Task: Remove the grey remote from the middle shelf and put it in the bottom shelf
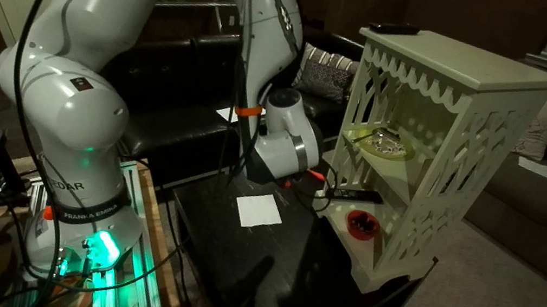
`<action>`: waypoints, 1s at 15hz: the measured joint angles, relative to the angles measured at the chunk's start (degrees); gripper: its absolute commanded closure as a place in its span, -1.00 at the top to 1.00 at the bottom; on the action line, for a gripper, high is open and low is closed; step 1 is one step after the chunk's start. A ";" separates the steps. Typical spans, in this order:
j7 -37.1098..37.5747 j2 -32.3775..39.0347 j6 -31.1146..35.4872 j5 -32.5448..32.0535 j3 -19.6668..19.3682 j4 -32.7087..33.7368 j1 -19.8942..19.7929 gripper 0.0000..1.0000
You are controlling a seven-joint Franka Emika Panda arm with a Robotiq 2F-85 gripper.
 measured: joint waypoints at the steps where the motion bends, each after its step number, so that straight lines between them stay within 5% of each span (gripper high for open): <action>1: -0.01 2.63 2.17 -1.14 1.09 1.34 -2.21 -0.39; 8: -1.34 18.60 8.78 -3.86 6.89 15.00 -12.56 -0.39; 15: -6.08 29.20 9.41 -3.00 10.79 28.83 -16.73 -0.39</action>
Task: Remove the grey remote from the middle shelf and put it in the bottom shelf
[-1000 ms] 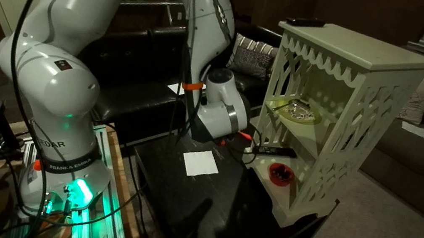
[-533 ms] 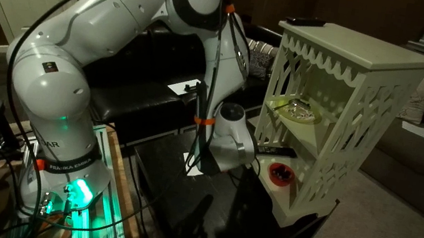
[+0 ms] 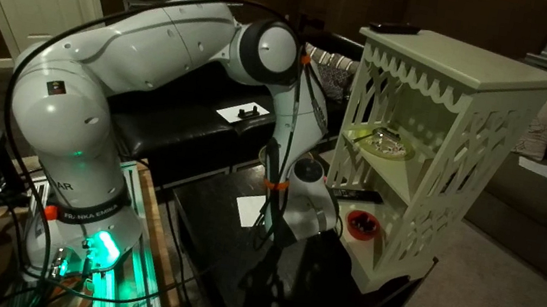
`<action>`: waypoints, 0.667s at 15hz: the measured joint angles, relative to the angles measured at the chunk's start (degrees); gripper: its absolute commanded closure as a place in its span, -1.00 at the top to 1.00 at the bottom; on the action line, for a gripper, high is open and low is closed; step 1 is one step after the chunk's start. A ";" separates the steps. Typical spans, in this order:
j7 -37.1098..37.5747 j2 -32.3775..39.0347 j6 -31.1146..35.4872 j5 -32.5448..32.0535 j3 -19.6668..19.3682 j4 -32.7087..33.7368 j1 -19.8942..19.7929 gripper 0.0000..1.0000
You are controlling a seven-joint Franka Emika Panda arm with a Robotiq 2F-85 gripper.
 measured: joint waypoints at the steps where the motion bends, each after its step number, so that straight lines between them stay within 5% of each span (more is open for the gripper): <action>1: -0.45 0.73 0.10 0.97 0.71 1.43 -0.72 -0.39; 5: -2.84 1.31 1.29 7.56 5.78 5.48 -5.14 -0.39; 6: -4.82 1.07 0.38 9.22 8.96 6.32 -7.80 0.11; 10: -8.84 0.96 -1.52 11.45 15.24 7.82 -14.04 0.11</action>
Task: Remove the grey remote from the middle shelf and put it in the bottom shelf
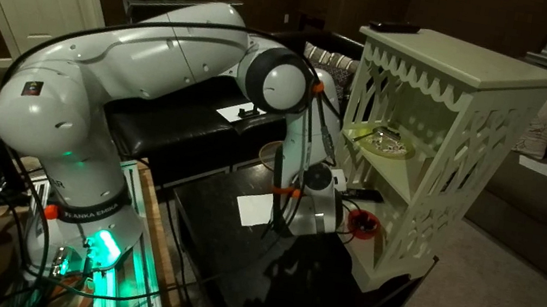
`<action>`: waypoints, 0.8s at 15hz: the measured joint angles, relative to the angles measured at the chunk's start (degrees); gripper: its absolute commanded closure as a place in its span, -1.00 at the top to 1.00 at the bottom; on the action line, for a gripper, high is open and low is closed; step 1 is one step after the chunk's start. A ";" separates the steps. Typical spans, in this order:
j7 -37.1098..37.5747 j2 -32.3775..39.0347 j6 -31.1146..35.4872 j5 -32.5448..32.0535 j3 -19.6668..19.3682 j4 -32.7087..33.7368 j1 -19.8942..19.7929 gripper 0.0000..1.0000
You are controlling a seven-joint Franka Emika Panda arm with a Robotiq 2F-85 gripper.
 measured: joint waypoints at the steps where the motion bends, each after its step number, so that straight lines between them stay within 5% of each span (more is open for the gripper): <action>1: -0.02 0.00 0.00 0.00 0.03 0.00 -0.12 0.11; 5: -0.02 0.00 0.00 0.00 0.19 0.00 -0.09 0.11; 6: -0.02 0.00 0.00 0.00 0.22 0.00 -0.09 -0.39; 12: -3.13 0.67 -2.05 5.40 1.30 0.05 -0.37 -0.39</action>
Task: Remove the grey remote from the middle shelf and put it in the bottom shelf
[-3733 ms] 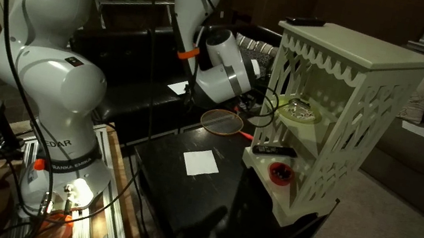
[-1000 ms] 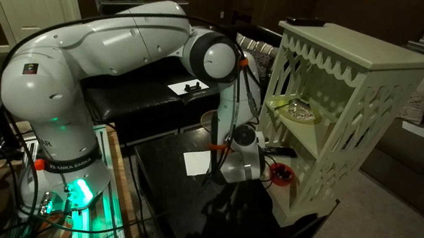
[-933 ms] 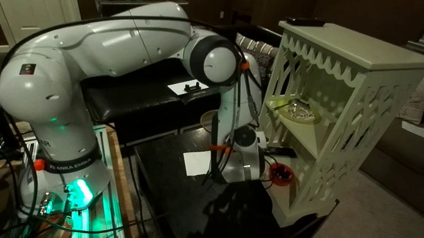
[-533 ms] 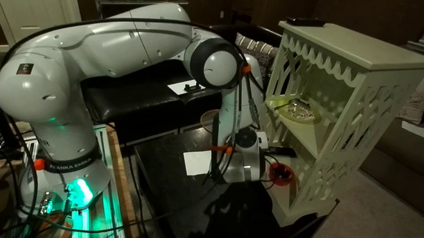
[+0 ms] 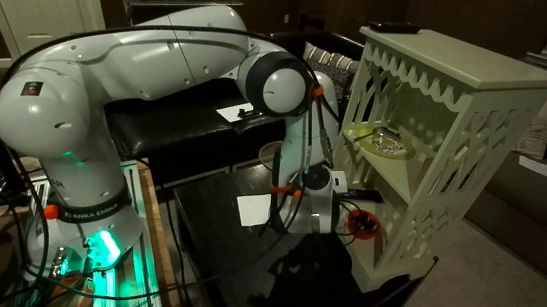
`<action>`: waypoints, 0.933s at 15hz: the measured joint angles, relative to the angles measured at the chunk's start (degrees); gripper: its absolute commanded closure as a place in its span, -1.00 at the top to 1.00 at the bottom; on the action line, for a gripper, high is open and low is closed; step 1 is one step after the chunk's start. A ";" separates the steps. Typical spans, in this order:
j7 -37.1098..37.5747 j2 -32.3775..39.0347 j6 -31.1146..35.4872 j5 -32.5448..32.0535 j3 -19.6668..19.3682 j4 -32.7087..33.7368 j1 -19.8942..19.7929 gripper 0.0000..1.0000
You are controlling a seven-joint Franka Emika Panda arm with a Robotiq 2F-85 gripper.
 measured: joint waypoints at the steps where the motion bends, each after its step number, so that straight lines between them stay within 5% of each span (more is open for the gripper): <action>1: -3.18 0.31 -1.35 3.35 1.83 0.02 -0.88 -0.39; 5: -18.41 2.62 -2.40 19.07 7.33 0.29 -2.80 -0.39; 9: -31.78 6.24 0.31 33.91 8.68 1.39 -1.63 -0.39; 14: -38.78 11.34 5.06 43.99 8.91 3.21 1.54 -0.39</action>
